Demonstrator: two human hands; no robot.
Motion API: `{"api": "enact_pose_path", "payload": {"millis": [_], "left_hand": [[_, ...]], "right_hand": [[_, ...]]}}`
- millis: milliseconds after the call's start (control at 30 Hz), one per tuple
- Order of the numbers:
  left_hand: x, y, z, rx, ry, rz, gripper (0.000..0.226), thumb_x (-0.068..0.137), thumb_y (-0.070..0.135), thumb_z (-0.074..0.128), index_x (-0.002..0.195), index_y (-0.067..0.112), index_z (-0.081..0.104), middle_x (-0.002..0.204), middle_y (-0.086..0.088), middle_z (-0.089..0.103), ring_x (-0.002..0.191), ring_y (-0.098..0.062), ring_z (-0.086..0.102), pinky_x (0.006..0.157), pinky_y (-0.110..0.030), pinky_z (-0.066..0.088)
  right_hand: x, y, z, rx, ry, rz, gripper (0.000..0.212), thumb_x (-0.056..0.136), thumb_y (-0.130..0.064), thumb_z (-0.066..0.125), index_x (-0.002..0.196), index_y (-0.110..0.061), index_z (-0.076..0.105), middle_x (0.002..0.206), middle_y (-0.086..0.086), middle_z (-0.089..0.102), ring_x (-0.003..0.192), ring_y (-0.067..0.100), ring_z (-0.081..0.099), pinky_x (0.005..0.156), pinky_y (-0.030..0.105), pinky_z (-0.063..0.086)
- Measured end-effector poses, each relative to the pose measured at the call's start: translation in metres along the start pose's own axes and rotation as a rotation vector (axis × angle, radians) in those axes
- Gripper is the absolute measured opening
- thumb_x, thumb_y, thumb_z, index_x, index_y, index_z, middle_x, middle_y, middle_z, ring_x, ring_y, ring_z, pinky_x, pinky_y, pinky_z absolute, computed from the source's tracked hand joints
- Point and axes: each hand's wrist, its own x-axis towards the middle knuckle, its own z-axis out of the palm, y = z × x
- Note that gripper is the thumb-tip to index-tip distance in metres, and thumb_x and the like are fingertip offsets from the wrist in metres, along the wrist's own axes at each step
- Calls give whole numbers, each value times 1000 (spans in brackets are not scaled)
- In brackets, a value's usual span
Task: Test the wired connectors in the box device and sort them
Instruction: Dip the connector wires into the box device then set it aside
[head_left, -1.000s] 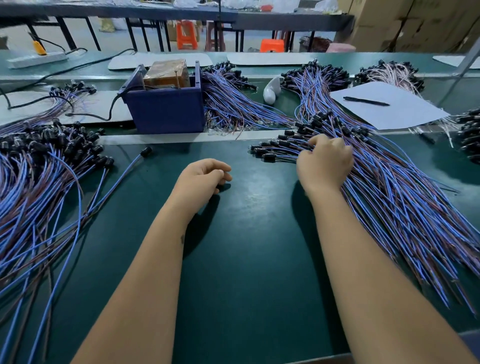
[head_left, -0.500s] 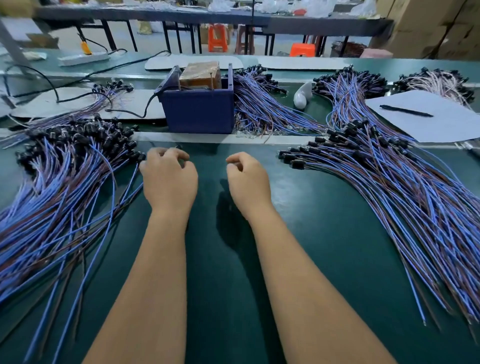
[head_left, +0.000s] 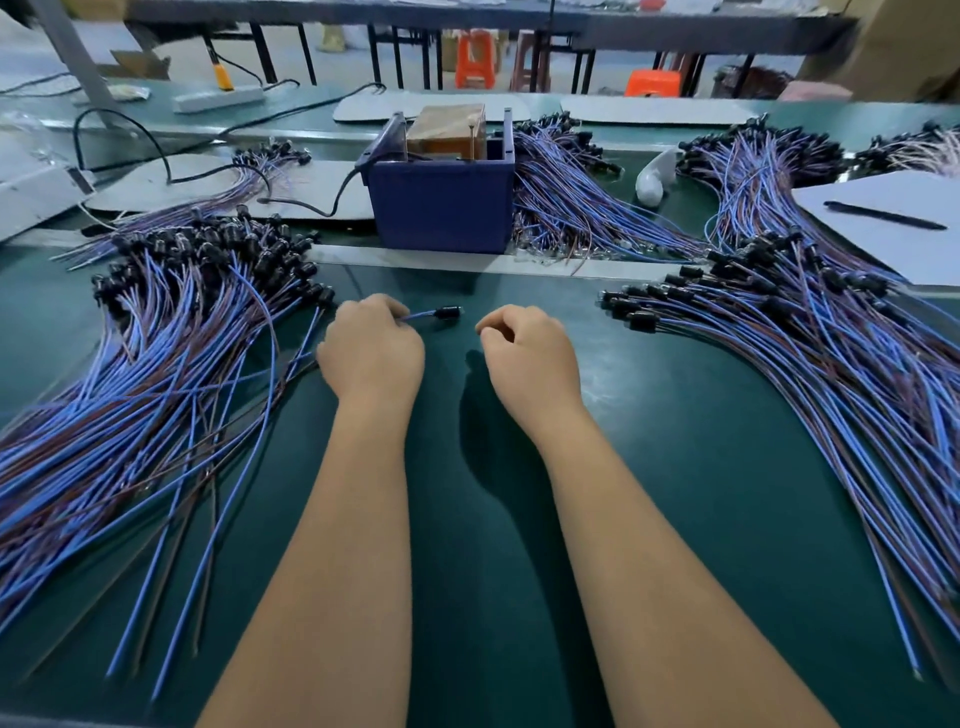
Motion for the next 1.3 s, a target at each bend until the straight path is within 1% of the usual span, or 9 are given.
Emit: {"api": "enact_pose_path", "payload": {"millis": [200, 333, 467, 600, 733, 833, 967, 1133, 1300], "left_hand": [[-12, 26, 0, -837, -2, 103, 22, 85, 11, 56, 77, 24, 71, 98, -6, 67, 71, 4, 54, 68, -8, 40], [-15, 39, -4, -1468, -195, -8, 34, 91, 9, 52, 64, 13, 72, 72, -3, 68, 72, -15, 59, 73, -24, 48], [-19, 43, -11, -1835, -537, -151, 40, 89, 24, 51, 52, 10, 55, 61, -6, 55, 54, -19, 52, 56, -26, 47], [-30, 50, -9, -1571, -859, -79, 44, 80, 33, 50, 40, 16, 44, 52, -4, 41, 48, -17, 40, 53, -25, 36], [-35, 51, -2, -1214, -948, -37, 44, 94, 26, 47, 51, 15, 46, 51, -1, 37, 46, -15, 42, 47, -22, 42], [-34, 48, 3, -1005, -792, -31, 46, 95, 24, 51, 50, 16, 54, 51, -1, 56, 56, -22, 62, 58, -26, 54], [-32, 50, 20, -1000, -407, -124, 37, 95, 14, 53, 58, 11, 61, 60, -3, 62, 68, -19, 63, 68, -36, 60], [-28, 47, 27, -1028, -389, -92, 35, 96, 20, 53, 62, 17, 58, 58, 2, 53, 53, -12, 50, 57, -26, 49], [-26, 46, 21, -1191, -403, -158, 24, 98, 12, 49, 85, 16, 68, 65, 3, 68, 54, -6, 61, 51, -18, 50]], "right_hand": [[-1, -2, -2, 274, 30, 29, 26, 91, -1, 47, 89, -22, 63, 85, -1, 67, 85, 25, 63, 77, 35, 49], [1, -6, -11, 733, -10, 145, 34, 90, 9, 40, 92, -18, 62, 71, 2, 69, 60, 12, 59, 61, 20, 47], [2, -7, -17, 923, -179, 171, 32, 104, -18, 34, 100, -13, 65, 79, 4, 71, 74, 18, 64, 75, 31, 50], [2, -10, -19, 1001, -144, 200, 37, 105, -22, 35, 85, -10, 64, 51, -5, 58, 44, 6, 48, 48, 18, 42], [3, -5, -27, 1119, -14, 323, 27, 102, -17, 40, 91, -5, 61, 56, 5, 62, 35, 14, 46, 34, 15, 31], [5, 0, -29, 989, 110, 302, 25, 103, -14, 43, 89, -10, 63, 65, 3, 55, 51, 15, 47, 40, 19, 36], [8, 2, -26, 772, 142, 198, 27, 102, -9, 44, 88, -13, 67, 63, -1, 53, 56, 8, 46, 58, 20, 39], [2, -5, -15, 673, 35, 110, 18, 99, -9, 51, 91, -17, 64, 63, 0, 61, 56, 11, 55, 59, 28, 49], [1, -3, -10, 475, 81, 71, 19, 96, -15, 57, 78, -20, 55, 63, -1, 63, 55, 12, 57, 58, 29, 48]]}}
